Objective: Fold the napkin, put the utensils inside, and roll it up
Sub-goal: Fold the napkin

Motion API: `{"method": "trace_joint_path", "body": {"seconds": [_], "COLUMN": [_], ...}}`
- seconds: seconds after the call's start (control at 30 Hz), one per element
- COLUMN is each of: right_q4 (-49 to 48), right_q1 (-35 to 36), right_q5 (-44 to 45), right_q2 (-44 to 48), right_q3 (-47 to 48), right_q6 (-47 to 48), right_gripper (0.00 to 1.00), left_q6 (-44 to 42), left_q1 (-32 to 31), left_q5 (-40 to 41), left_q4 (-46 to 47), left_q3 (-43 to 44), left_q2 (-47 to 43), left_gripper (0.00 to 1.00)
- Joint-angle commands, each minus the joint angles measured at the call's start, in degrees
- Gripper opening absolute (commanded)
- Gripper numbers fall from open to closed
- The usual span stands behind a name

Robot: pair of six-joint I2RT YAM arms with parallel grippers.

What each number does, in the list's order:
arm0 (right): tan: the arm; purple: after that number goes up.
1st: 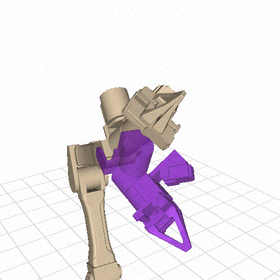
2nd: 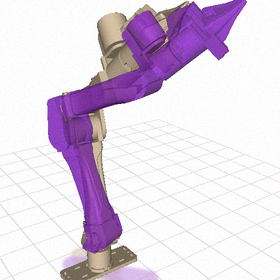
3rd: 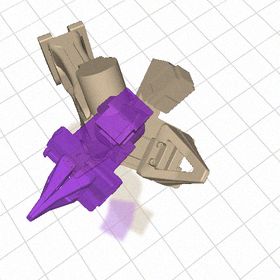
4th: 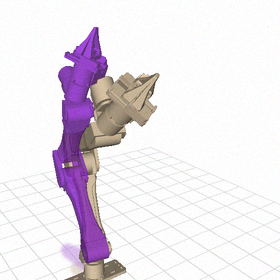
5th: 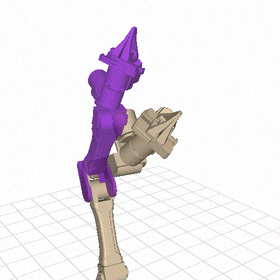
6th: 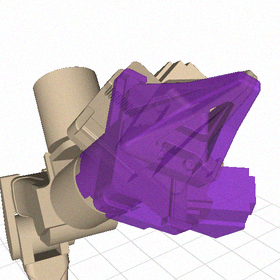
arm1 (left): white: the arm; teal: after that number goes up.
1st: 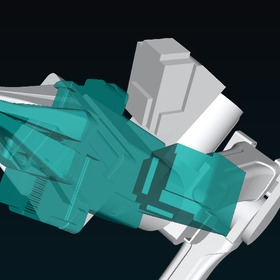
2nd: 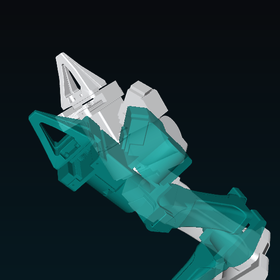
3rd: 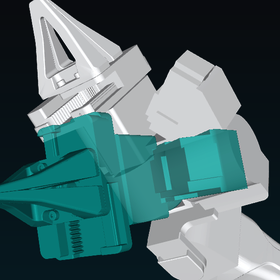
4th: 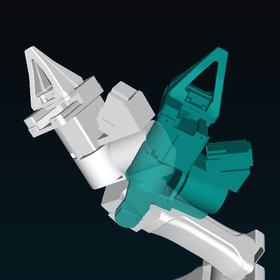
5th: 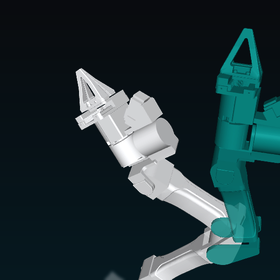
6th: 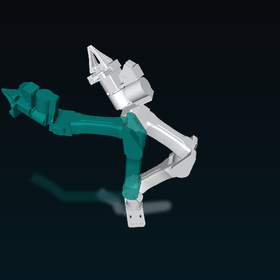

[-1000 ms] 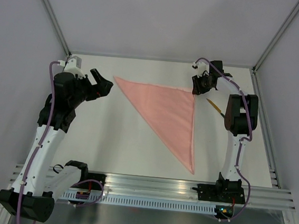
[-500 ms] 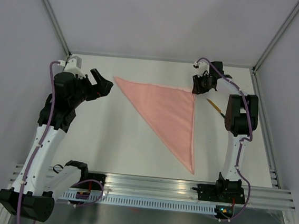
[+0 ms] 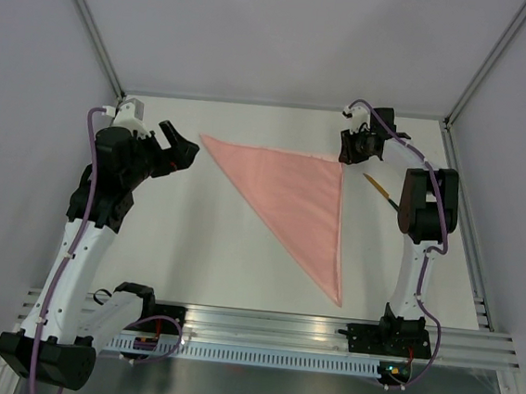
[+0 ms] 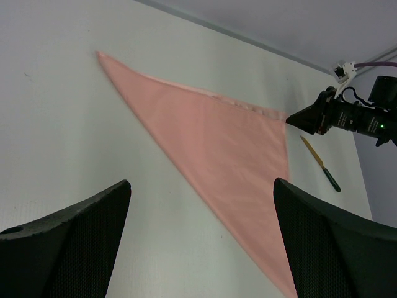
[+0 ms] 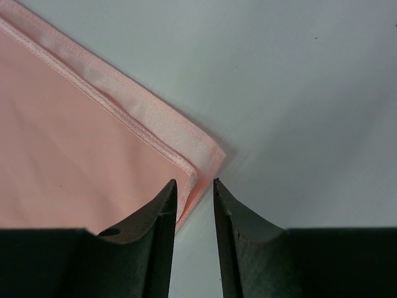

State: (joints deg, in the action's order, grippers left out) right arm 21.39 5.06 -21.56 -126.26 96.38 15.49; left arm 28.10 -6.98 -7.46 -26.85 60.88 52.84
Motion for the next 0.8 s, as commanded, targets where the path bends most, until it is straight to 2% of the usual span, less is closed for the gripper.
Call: {"method": "trace_joint_path", "body": {"seconds": [0.0, 0.23, 0.77], "right_q4": [-0.65, 0.06, -0.03], "right_q1": [0.30, 0.48, 1.62], "right_q5": [-0.41, -0.15, 1.79], "right_q2": [2.07, 0.31, -1.54], "right_q3": [1.18, 1.97, 2.50], "right_q6": [-1.25, -0.81, -0.19], "right_gripper": [0.36, 0.40, 0.33], "left_q6": [2.40, 2.40, 2.40], "left_q1": [0.13, 0.13, 0.21], "left_q5": [-0.18, -0.18, -0.36], "left_q4": [1.71, 1.63, 1.63], "left_q3": [0.55, 0.64, 0.55], "left_q2": [-0.02, -0.10, 0.07], "left_gripper": [1.00, 1.00, 1.00]}}
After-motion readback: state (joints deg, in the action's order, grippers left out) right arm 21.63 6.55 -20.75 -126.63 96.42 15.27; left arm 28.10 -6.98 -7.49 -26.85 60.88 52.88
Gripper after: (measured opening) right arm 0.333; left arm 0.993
